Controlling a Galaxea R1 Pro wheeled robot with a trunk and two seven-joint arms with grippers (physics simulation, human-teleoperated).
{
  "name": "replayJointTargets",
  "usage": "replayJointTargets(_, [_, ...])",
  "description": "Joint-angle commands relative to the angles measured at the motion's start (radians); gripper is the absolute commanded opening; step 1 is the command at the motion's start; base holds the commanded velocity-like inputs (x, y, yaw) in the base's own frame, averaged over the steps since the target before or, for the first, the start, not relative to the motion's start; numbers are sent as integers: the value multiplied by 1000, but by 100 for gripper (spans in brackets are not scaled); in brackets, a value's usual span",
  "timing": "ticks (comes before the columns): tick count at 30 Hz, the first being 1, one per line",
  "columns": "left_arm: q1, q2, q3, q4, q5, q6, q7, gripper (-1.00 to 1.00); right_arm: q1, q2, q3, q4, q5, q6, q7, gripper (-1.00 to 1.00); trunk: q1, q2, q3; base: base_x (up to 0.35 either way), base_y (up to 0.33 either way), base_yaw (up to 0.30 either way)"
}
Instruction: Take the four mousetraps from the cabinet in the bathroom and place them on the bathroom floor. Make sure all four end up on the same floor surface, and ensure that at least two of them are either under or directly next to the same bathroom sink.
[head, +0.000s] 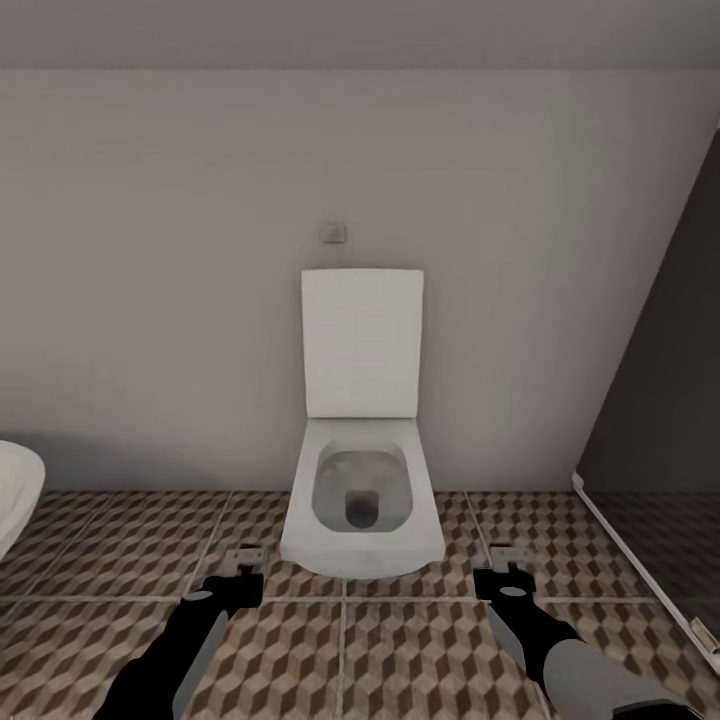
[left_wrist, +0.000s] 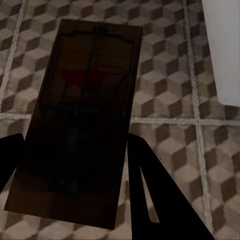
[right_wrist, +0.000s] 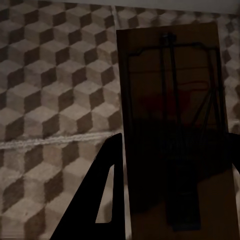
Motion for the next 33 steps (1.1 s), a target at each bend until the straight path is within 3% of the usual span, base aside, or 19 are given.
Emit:
replayJointTargets(1, [0,3,-3,-1,7,4,9,-100,0,-1,8,-1,-12,0,-2,-100,0,-1,-5,0,0,0])
replayJointTargets(8, [0,15,13,4,9,3,10,-100,0,-2,10,-1,-12,-2,3,-100,3,-2,-32,0,0,0])
replayJointTargets(18, [0,15,44,7,9,-29,10,-100,0,-11,13,-1,-12,1,61,-100,8,-5,-71,0,0,0])
replayJointTargets(33, [0,13,48,2,7,-34,10,-100,0,-11,11,2,16,-5,104,-100,15,-8,-129,0,0,0])
